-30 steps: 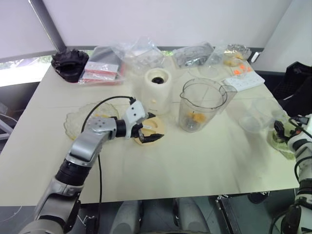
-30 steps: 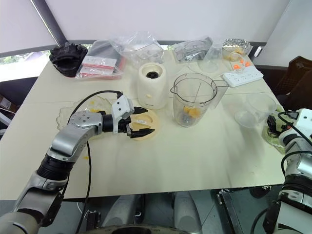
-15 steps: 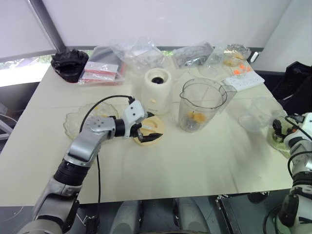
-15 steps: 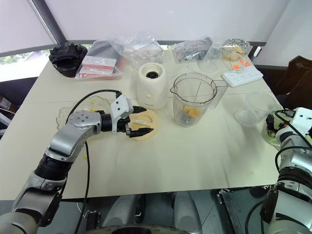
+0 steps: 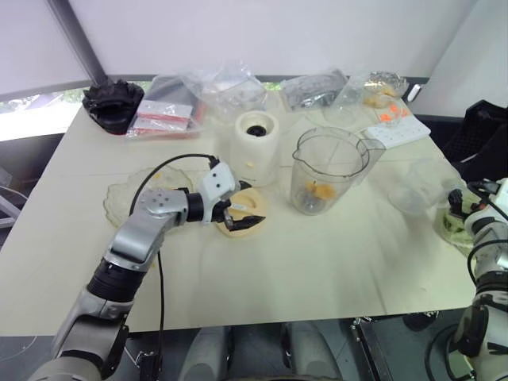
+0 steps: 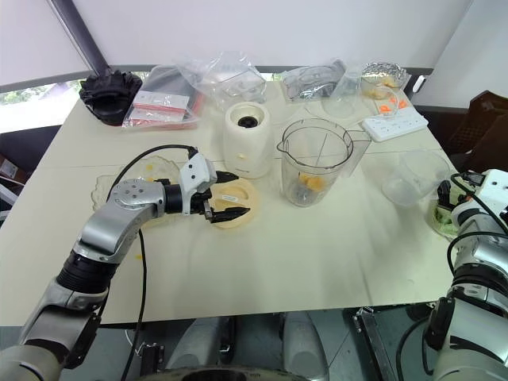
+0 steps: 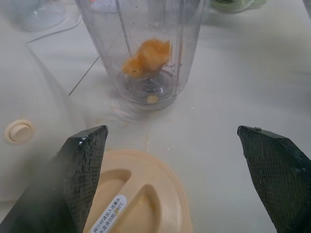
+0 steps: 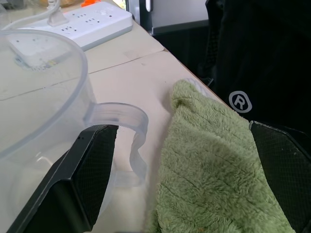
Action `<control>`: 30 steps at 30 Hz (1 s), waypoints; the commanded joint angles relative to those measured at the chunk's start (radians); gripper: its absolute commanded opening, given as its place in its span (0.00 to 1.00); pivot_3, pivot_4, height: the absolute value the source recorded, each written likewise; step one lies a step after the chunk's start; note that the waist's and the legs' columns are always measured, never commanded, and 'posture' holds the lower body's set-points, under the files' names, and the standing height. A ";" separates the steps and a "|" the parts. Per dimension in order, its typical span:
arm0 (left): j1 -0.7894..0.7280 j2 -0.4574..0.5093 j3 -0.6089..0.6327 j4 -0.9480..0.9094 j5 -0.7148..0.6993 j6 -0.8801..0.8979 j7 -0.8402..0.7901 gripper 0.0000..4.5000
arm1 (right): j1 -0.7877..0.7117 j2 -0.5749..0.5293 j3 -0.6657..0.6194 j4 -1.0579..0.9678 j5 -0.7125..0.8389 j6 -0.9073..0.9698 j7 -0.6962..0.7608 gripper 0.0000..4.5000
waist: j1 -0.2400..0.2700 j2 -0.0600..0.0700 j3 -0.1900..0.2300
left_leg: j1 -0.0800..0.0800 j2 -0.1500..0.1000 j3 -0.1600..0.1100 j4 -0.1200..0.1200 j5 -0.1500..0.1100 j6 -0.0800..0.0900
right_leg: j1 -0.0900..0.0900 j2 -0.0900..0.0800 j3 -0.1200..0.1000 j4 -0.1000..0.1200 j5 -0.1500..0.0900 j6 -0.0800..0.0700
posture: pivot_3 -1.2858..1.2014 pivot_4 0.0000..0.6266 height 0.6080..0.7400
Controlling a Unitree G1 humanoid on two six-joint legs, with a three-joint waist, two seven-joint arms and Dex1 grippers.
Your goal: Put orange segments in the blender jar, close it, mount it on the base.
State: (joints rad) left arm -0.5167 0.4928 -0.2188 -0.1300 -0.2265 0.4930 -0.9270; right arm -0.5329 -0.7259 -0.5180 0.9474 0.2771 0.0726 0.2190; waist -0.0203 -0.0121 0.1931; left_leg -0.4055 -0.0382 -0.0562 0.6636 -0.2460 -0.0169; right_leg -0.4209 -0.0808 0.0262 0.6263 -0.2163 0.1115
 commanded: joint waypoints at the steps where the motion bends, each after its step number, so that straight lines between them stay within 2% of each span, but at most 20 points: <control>1: -0.025 0.011 0.008 -0.025 0.003 -0.019 -0.002 1.00 | -0.029 -0.028 0.000 -0.001 -0.004 -0.033 -0.006 0.87 | 0.000 0.000 0.000 | 0.000 0.000 0.000 0.000 0.000 0.000 | 0.000 0.000 0.000 0.000 0.000 0.000 | 0.52 0.24 1.00; 2: -0.026 0.012 0.008 -0.026 0.004 -0.019 0.000 1.00 | -0.033 -0.025 0.002 0.003 -0.004 -0.035 -0.007 0.81 | 0.000 0.000 0.000 | 0.000 0.000 0.000 0.000 0.000 0.000 | 0.000 0.000 0.000 0.000 0.000 0.000 | 0.52 0.24 1.00; 8: -0.027 0.017 0.007 -0.030 0.007 -0.020 0.004 1.00 | -0.046 -0.020 0.011 0.021 -0.005 -0.050 -0.006 0.10 | 0.000 0.000 0.000 | 0.000 0.000 0.000 0.000 0.000 0.000 | 0.000 0.000 0.000 0.000 0.000 0.000 | 0.52 0.24 1.00; 9: -0.027 0.017 0.007 -0.031 0.007 -0.020 0.005 1.00 | -0.047 -0.019 0.012 0.022 -0.004 -0.051 -0.006 0.02 | 0.000 0.000 0.000 | 0.000 0.000 0.000 0.000 0.000 0.000 | 0.000 0.000 0.000 0.000 0.000 0.000 | 0.52 0.24 1.00; 24: -0.032 0.017 0.006 -0.023 0.011 -0.029 0.006 1.00 | 0.013 0.022 0.000 -0.057 0.036 -0.041 -0.004 0.02 | 0.000 0.000 0.000 | 0.000 0.000 0.000 0.000 0.000 0.000 | 0.000 0.000 0.000 0.000 0.000 0.000 | 0.52 0.24 1.00; 30: -0.032 0.014 0.004 -0.023 0.013 -0.031 0.006 1.00 | 0.113 0.087 -0.033 -0.327 0.102 0.074 -0.046 0.02 | 0.000 0.000 0.000 | 0.000 0.001 -0.001 -0.001 0.000 0.000 | 0.000 0.000 0.000 0.000 0.000 0.000 | 0.52 0.24 1.00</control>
State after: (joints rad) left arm -0.5260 0.5045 -0.2198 -0.1294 -0.2121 0.4818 -0.9204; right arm -0.4320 -0.6399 -0.5284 0.7122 0.3523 0.1191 0.1848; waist -0.0200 -0.0121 0.1932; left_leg -0.4057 -0.0374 -0.0573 0.6628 -0.2460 -0.0168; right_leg -0.4209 -0.0805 0.0261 0.6259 -0.2163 0.1116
